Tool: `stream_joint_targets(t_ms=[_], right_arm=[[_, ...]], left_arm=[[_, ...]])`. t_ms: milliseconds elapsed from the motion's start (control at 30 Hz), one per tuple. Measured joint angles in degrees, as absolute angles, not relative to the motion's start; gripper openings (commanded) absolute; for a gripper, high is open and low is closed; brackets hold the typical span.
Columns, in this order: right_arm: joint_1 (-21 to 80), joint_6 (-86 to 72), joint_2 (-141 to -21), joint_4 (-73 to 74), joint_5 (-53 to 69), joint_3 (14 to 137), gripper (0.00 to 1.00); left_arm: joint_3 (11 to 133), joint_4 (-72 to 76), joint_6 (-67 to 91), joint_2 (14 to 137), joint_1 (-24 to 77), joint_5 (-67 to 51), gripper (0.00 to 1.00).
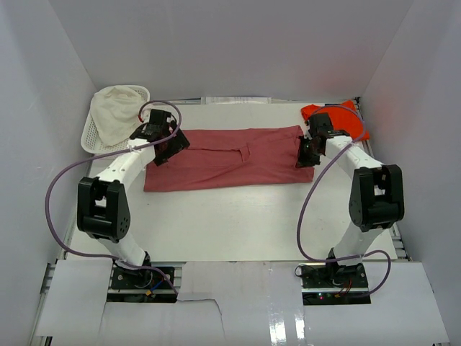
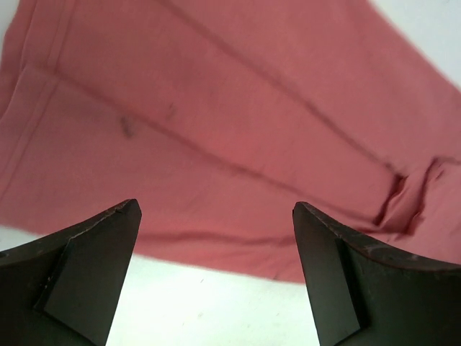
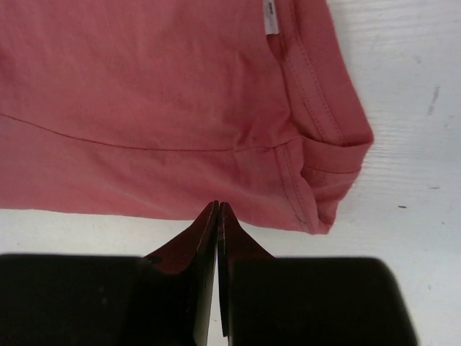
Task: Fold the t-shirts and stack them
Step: Rotate the tshirt 90 degrees
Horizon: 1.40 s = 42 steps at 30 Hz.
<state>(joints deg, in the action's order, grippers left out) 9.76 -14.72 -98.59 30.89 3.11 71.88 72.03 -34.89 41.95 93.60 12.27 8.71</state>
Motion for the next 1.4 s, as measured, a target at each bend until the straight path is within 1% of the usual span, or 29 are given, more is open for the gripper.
stream_joint_targets(t_ms=[67,133,333,433,633,733,833,900,933,967,1000,1067,1100,1267,1400], right_arm=[[10.26,-14.9,-100.29,30.83,4.08,71.88,0.08],[10.7,-15.0,-101.34,30.76,4.82,71.88,0.1],[11.66,-14.87,-102.39,30.65,5.67,73.49,0.13],[11.68,-14.81,-102.61,30.17,5.15,74.17,0.13],[11.68,-14.83,-105.93,29.87,3.62,74.89,0.12],[11.68,-14.85,-107.79,29.98,3.2,74.89,0.12],[11.68,-14.85,-108.25,29.95,2.98,74.87,0.08],[11.68,-14.85,-108.25,29.74,2.98,74.87,0.08],[11.68,-14.85,-108.25,29.67,2.98,74.87,0.08],[11.68,-14.85,-108.25,29.63,2.98,74.85,0.08],[11.68,-14.85,-108.25,29.61,3.01,74.83,0.08],[11.68,-14.85,-108.25,29.36,3.01,74.78,0.08],[11.68,-14.85,-108.25,29.36,3.01,74.76,0.08],[11.68,-14.83,-108.27,28.91,3.01,74.35,0.08],[11.68,-14.83,-108.4,28.49,3.01,74.35,0.08]], left_arm=[[75.46,-33.56,41.34,96.55,12.05,8.71,0.98],[76.69,-32.49,40.66,98.63,11.84,8.62,0.98],[78.08,-32.58,38.26,103.18,10.63,8.4,0.96],[78.17,-32.84,37.85,104.18,8.29,7.18,0.95],[78.46,-32.8,37.08,105.58,2.52,6.87,0.93],[80.6,-32.82,36.47,108.55,2.11,6.68,0.93],[84.01,-32.71,35.27,112.05,2.63,6.17,0.92],[85.34,-31.94,33.95,113.14,2.87,5.72,0.81],[85.6,-31.22,33.15,113.27,2.98,5.58,0.74],[86.04,-30.98,32.56,113.34,3.11,5.54,0.65],[87.0,-30.89,31.83,113.65,3.2,5.56,0.49],[89.47,-30.0,30.61,114.78,3.29,5.82,0.39],[90.87,-29.54,29.91,115.5,3.29,6.02,0.32],[94.74,-28.25,27.92,118.83,3.27,6.74,0.32],[101.16,-28.49,26.65,125.34,3.27,6.92,0.31]])
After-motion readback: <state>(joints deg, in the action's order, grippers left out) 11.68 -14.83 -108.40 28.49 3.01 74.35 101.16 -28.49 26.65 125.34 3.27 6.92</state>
